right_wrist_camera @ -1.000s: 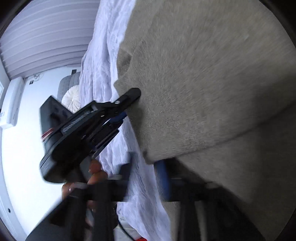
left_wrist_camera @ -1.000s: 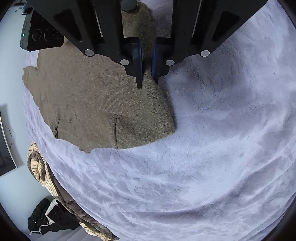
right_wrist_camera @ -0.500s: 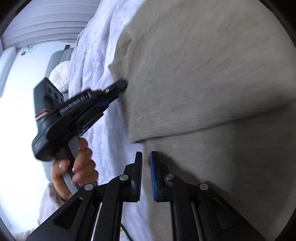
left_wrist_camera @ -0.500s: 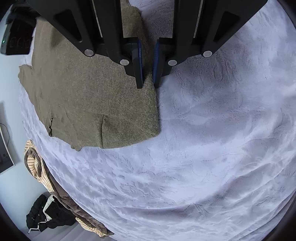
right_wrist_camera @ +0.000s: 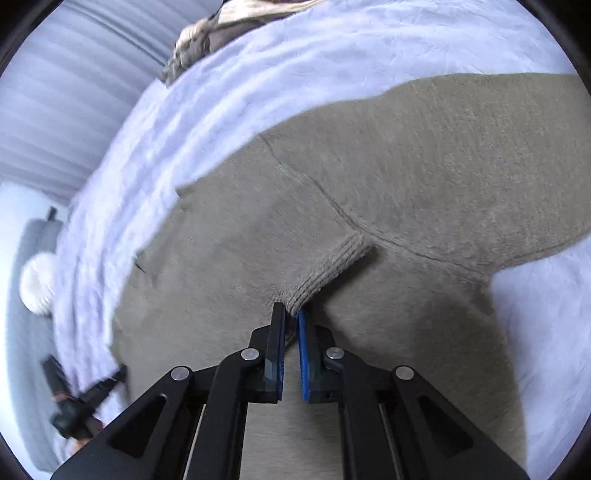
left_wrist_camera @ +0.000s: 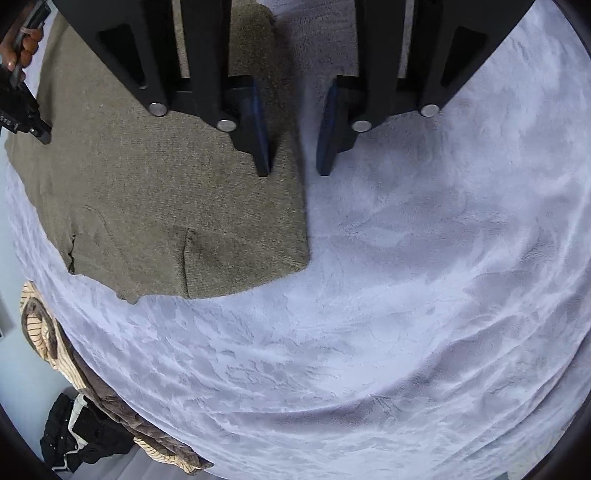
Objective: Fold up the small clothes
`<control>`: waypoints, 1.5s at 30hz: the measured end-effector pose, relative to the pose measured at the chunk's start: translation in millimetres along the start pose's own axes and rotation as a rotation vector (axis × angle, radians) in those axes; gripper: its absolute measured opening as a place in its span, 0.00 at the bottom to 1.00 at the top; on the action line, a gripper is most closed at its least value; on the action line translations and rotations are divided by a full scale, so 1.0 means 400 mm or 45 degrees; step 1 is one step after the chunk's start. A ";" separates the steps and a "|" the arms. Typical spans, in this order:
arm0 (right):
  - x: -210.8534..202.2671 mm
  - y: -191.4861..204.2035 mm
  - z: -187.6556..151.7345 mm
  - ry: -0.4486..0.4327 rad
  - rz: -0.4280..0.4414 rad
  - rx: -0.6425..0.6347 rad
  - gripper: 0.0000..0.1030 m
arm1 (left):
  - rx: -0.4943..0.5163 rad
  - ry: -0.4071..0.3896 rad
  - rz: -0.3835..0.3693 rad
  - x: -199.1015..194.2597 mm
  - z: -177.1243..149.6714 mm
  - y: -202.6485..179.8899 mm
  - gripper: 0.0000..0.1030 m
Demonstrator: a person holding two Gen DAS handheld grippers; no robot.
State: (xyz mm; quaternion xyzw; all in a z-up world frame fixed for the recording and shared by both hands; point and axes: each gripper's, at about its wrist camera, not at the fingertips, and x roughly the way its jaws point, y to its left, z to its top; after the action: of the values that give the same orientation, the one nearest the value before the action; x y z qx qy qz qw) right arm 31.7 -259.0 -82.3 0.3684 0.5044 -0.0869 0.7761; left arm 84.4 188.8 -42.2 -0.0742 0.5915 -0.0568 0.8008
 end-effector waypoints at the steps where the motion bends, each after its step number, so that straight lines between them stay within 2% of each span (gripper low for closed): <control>1: 0.006 -0.013 -0.007 0.009 0.033 0.053 0.07 | 0.000 -0.008 0.034 -0.009 -0.003 0.000 0.52; 3: -0.013 -0.039 -0.006 0.003 0.052 0.101 0.11 | -0.001 -0.029 0.088 -0.033 -0.014 -0.004 0.58; 6: -0.033 -0.052 -0.014 0.039 0.078 0.052 0.16 | 0.002 -0.015 0.068 -0.063 -0.036 -0.021 0.58; 7: -0.039 -0.058 -0.021 0.052 0.093 0.031 0.25 | 0.006 -0.010 0.064 -0.073 -0.045 -0.032 0.58; 8: -0.045 -0.062 -0.029 0.061 0.111 0.014 0.38 | 0.015 -0.007 0.058 -0.082 -0.054 -0.048 0.58; 10: -0.065 -0.075 -0.042 0.071 0.139 -0.003 0.50 | 0.045 0.001 0.044 -0.100 -0.075 -0.090 0.58; 16: -0.098 -0.137 -0.039 0.109 0.193 0.018 0.50 | 0.165 0.036 -0.024 -0.113 -0.142 -0.258 0.58; 21: -0.167 -0.221 -0.019 0.059 0.206 0.064 0.51 | 0.270 0.101 -0.061 -0.083 -0.187 -0.409 0.58; 25: -0.229 -0.336 0.030 -0.030 0.165 0.171 0.52 | 0.304 0.135 -0.116 -0.061 -0.209 -0.510 0.58; 31: -0.339 -0.570 0.101 -0.219 0.093 0.459 0.52 | 0.371 0.148 -0.141 -0.034 -0.223 -0.635 0.58; 37: -0.412 -0.737 0.147 -0.384 0.135 0.710 0.52 | 0.392 0.141 -0.145 -0.011 -0.224 -0.723 0.58; 45: -0.402 -0.742 0.212 -0.443 0.197 0.762 0.52 | 0.419 0.148 -0.159 0.004 -0.233 -0.783 0.58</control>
State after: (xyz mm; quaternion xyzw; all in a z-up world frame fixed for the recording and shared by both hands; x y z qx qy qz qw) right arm -134.1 -565.0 -71.2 0.5961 0.2877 -0.2333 0.7124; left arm -5.4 -124.2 -12.6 0.0247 0.6139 -0.2066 0.7615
